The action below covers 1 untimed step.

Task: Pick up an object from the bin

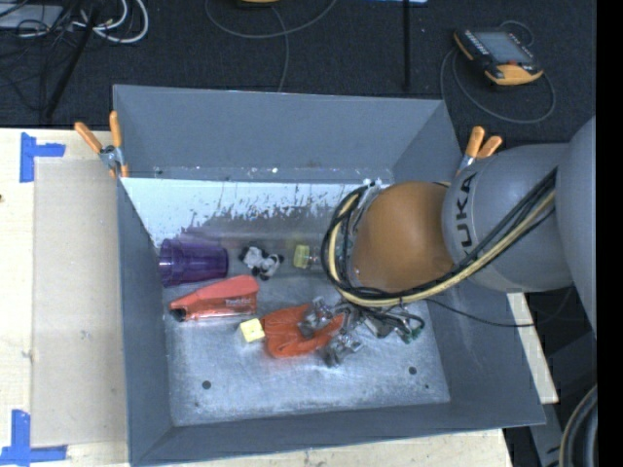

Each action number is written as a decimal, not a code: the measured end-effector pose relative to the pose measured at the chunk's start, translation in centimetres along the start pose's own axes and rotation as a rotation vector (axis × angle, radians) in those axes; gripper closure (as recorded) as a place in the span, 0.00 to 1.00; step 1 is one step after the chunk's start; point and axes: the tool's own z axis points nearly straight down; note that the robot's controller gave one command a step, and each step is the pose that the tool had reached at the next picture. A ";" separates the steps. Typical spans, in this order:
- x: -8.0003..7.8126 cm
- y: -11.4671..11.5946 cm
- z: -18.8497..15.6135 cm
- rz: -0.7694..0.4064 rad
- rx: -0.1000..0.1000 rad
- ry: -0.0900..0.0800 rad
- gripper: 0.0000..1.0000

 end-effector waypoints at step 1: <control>0.2 -0.1 -3.6 0.008 -0.003 0.004 1.00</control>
Offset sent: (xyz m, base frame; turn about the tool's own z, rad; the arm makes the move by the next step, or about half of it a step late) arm 0.0092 0.0106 0.0540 -0.0081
